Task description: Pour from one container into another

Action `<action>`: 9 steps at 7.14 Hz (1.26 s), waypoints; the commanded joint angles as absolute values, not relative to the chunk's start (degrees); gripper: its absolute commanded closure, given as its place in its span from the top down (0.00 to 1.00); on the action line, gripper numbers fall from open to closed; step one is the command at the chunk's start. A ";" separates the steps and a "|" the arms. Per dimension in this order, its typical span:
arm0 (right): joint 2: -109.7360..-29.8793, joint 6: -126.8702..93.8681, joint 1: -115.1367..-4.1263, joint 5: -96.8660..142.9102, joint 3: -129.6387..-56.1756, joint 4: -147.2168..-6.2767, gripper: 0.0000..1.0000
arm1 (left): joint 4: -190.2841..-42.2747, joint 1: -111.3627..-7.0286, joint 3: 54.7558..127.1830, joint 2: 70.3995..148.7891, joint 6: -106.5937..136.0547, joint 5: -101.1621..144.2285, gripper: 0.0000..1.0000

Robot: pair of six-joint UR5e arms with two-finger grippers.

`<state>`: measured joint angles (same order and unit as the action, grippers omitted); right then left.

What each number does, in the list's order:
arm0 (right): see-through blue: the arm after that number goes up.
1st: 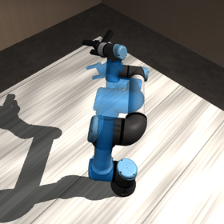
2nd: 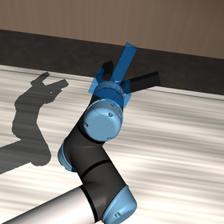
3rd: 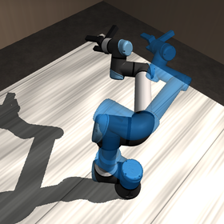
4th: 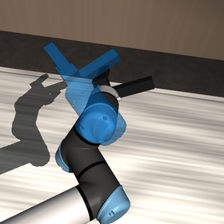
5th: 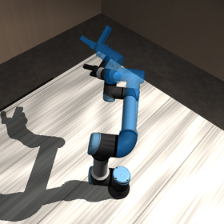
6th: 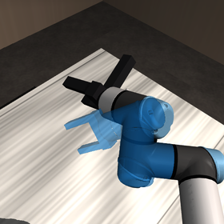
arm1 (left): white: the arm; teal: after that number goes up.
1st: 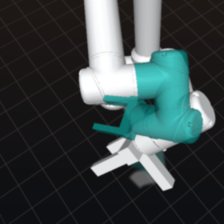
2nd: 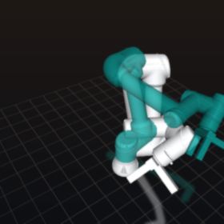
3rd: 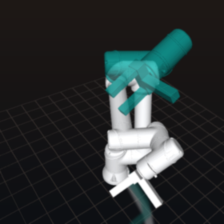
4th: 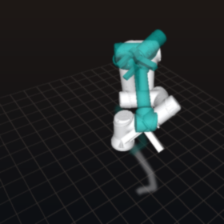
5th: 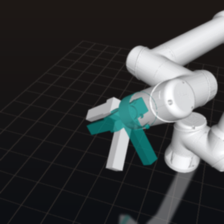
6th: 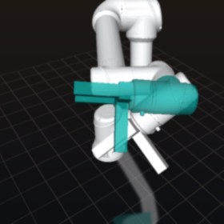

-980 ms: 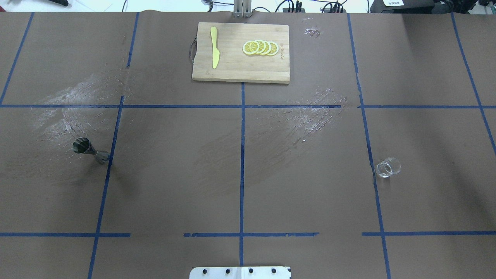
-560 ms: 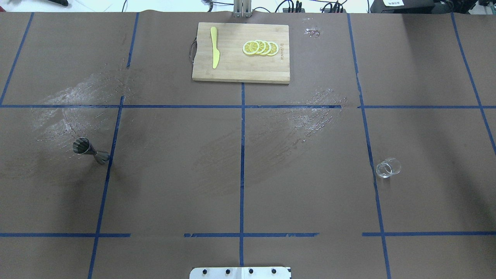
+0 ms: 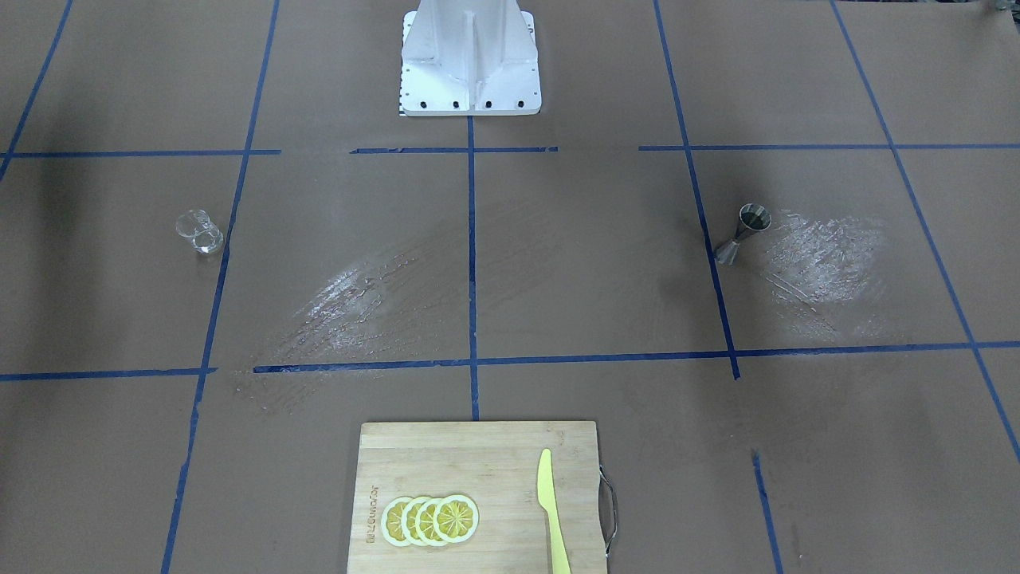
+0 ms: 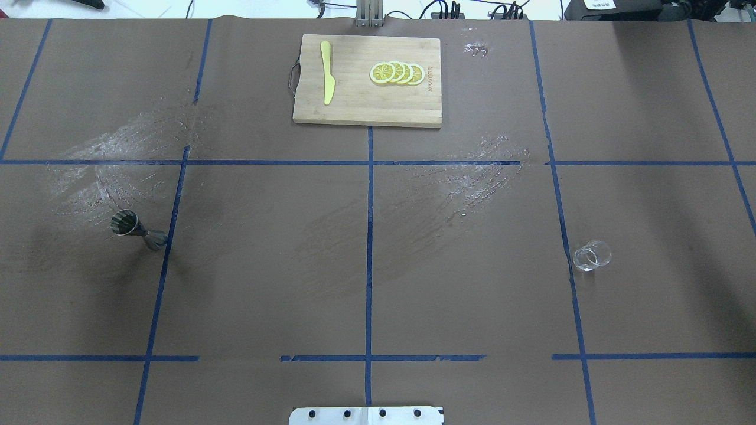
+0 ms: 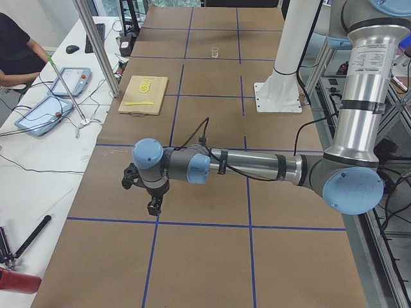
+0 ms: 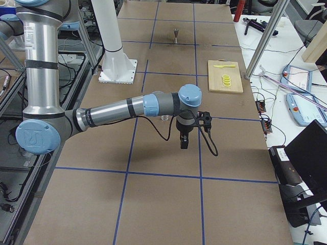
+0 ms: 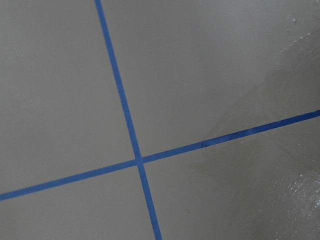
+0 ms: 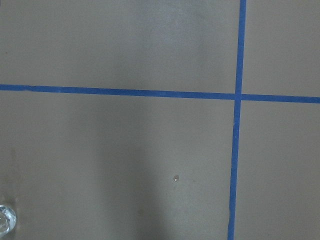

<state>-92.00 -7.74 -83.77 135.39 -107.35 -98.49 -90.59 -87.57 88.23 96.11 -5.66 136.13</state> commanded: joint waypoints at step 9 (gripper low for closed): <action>-96.15 -2.46 -92.29 136.32 -96.77 -87.80 1.00 | -84.90 -89.38 90.79 95.27 -10.37 134.74 1.00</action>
